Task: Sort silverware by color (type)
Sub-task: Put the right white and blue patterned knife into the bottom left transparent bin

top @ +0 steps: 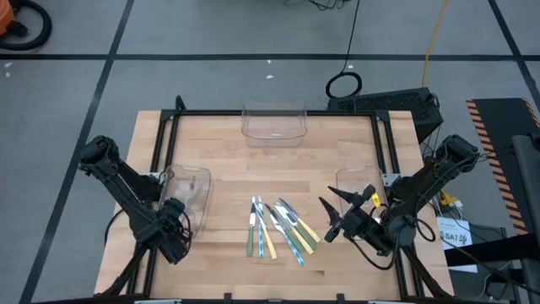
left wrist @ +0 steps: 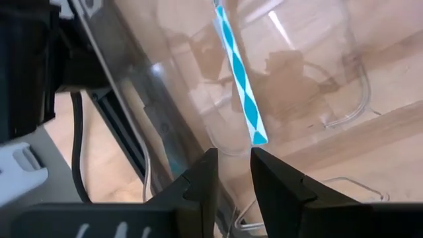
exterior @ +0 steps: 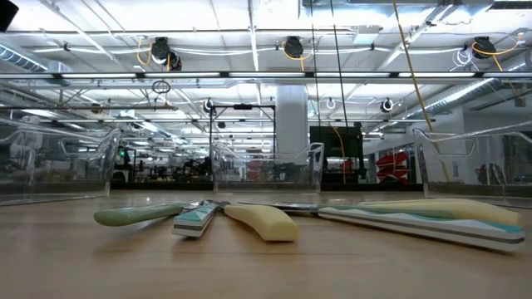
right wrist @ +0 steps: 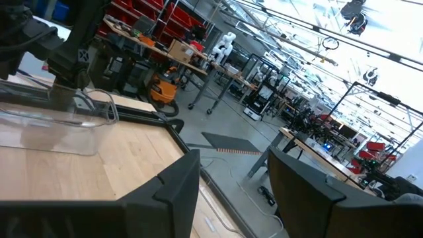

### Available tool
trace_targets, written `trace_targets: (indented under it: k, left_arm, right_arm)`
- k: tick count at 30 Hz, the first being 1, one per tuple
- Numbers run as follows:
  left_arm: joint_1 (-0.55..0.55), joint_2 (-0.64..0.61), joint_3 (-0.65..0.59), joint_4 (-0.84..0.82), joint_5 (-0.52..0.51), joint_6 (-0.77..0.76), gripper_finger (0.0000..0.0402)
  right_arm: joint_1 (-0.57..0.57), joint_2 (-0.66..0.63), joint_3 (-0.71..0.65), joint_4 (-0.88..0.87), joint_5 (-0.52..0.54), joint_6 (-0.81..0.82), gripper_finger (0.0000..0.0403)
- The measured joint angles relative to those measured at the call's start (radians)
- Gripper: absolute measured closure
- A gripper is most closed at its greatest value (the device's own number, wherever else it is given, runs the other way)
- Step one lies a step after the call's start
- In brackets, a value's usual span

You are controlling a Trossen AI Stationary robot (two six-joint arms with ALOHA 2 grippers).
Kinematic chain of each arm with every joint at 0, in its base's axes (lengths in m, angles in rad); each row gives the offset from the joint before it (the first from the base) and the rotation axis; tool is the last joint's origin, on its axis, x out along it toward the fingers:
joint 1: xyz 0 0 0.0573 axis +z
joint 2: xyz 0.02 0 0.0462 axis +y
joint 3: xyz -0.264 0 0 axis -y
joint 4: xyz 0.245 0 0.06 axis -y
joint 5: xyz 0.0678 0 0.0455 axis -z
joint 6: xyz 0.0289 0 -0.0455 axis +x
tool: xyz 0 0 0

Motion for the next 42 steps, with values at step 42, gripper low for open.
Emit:
trace_targets:
  k: [42]
  left_arm:
    - [0.183, -0.001, 0.199, 0.516, -0.8, 1.232, 0.03]
  right_arm:
    - [-0.163, 0.047, 0.032, -0.525, -0.713, 1.02, 0.0232]
